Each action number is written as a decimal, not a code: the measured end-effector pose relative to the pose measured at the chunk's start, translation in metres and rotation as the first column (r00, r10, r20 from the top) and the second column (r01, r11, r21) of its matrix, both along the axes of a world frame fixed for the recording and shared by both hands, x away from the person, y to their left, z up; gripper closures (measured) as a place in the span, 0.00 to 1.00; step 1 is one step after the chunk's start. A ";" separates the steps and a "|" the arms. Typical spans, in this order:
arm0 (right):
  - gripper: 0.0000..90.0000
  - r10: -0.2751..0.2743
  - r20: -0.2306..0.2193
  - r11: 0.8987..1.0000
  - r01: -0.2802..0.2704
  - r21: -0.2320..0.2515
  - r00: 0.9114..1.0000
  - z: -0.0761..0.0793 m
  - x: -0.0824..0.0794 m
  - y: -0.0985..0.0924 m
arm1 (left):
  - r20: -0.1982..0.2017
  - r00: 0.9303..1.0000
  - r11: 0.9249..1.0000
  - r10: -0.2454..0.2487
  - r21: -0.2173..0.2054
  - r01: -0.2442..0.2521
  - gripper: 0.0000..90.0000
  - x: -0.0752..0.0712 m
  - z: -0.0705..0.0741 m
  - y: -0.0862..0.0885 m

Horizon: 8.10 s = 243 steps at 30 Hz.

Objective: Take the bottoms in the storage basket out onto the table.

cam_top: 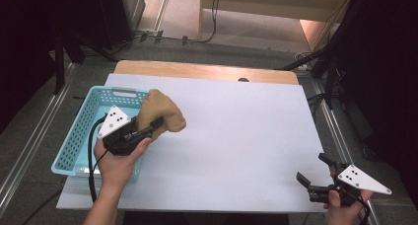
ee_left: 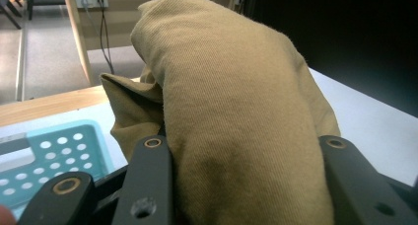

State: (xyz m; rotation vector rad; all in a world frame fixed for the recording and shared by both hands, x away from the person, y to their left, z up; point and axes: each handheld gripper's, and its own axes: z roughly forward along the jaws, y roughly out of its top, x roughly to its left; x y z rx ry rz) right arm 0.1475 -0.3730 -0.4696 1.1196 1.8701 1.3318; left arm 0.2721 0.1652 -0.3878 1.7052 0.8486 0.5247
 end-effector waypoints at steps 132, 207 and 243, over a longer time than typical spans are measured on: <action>0.00 0.000 0.007 1.000 0.000 -0.003 1.000 0.000 0.002 -0.004 | -0.212 0.966 0.984 -0.148 0.068 0.165 0.09 0.064 -0.070 -0.142; 0.00 -0.007 -0.005 1.000 0.007 -0.010 1.000 -0.002 0.002 0.000 | -0.024 0.999 0.999 -0.041 0.015 0.042 0.00 -0.002 -0.002 -0.002; 0.00 -0.013 -0.026 1.000 0.013 -0.010 1.000 -0.007 0.004 0.002 | -0.060 0.994 0.996 0.087 -0.007 -0.087 0.00 -0.037 -0.026 0.086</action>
